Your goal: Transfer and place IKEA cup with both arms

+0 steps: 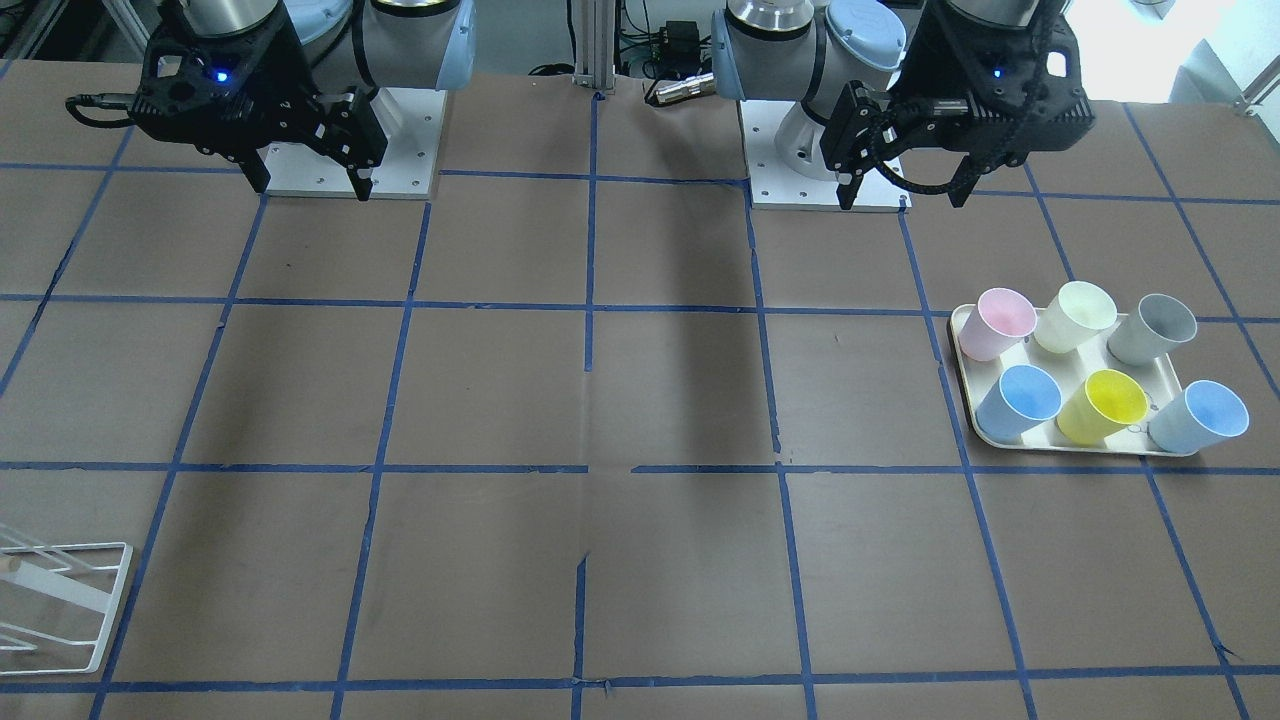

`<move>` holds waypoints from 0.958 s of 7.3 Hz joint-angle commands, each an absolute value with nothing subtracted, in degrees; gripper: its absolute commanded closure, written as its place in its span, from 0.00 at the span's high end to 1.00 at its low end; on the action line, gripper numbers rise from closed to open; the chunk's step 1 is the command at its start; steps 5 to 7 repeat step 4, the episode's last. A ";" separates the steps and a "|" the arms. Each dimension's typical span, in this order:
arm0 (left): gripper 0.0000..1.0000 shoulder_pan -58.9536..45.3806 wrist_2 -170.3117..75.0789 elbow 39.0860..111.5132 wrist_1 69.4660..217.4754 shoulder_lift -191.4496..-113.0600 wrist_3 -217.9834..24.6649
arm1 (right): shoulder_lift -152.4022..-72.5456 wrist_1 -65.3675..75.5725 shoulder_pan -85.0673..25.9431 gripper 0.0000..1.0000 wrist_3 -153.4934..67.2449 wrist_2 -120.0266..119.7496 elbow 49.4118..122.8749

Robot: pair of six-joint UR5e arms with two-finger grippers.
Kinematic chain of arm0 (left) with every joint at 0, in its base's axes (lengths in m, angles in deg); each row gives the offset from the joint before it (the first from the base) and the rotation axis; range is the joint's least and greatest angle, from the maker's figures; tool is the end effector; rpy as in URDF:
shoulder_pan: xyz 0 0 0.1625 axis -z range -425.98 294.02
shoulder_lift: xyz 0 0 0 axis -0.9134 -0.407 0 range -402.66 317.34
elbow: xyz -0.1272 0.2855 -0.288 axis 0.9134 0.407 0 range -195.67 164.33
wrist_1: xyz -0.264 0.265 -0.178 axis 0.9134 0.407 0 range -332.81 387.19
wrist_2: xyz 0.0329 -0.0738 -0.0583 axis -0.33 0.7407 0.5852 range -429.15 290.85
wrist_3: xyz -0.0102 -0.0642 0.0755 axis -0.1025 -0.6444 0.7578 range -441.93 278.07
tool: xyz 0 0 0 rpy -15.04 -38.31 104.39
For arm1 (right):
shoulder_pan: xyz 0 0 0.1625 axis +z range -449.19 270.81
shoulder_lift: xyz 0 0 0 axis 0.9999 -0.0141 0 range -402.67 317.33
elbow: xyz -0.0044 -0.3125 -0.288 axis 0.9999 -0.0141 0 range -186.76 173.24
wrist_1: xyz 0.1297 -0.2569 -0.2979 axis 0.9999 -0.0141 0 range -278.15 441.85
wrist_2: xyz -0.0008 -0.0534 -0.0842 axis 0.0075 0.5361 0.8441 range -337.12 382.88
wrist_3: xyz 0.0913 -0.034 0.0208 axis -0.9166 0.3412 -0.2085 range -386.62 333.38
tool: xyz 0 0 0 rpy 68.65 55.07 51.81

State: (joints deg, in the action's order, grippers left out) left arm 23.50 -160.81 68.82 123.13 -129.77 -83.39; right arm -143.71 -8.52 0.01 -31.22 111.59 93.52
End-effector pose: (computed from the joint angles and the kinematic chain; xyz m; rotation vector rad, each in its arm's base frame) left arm -0.1261 -0.4716 0.5491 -0.0546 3.1118 -0.0672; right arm 0.1298 -0.4142 0.4871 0.1463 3.1148 -0.0298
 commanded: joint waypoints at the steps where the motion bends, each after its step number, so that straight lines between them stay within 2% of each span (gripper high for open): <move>1: 1.00 23.31 -160.65 68.27 118.97 -130.54 -82.98 | -143.74 -8.32 0.02 1.00 -31.19 111.57 93.52; 7: 1.00 23.31 -158.71 68.79 118.34 -130.73 -80.62 | -143.74 -8.50 0.02 1.00 -31.02 111.48 93.52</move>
